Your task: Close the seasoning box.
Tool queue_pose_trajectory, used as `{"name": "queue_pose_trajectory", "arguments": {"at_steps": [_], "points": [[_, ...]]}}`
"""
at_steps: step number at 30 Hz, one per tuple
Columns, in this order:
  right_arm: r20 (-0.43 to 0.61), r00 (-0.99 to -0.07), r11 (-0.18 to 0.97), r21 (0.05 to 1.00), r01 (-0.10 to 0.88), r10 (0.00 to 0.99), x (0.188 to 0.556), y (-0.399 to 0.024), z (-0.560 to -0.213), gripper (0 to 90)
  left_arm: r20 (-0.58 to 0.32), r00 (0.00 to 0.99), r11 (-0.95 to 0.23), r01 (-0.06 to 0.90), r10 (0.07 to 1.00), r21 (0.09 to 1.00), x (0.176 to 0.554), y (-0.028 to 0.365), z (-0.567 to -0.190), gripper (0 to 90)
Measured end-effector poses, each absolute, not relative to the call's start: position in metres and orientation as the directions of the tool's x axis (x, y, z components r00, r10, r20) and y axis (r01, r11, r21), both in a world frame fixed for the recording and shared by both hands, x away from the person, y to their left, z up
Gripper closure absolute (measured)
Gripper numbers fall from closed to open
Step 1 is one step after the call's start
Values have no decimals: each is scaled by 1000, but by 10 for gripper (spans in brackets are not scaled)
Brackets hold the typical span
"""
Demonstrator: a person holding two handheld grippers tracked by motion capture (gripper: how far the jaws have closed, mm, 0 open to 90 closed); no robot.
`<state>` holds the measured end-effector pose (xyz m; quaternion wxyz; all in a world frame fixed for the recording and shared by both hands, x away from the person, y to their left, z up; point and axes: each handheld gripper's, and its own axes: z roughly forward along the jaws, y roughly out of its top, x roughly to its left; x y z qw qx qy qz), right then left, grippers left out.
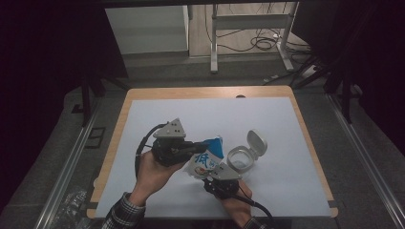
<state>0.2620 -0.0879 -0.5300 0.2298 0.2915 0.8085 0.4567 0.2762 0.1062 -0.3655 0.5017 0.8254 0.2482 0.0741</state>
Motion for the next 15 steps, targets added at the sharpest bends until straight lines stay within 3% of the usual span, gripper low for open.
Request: {"name": "queue_pose_trajectory", "arguments": {"at_steps": [7,15], "points": [[-105,-745,417,875,245,658,256,-90,-527,615,-108,859,-384,332,500,862,280,102,-366,899],[-122,-766,435,873,220,631,242,-96,-525,611,-83,862,-414,322,500,851,284,93,-368,897]]}}
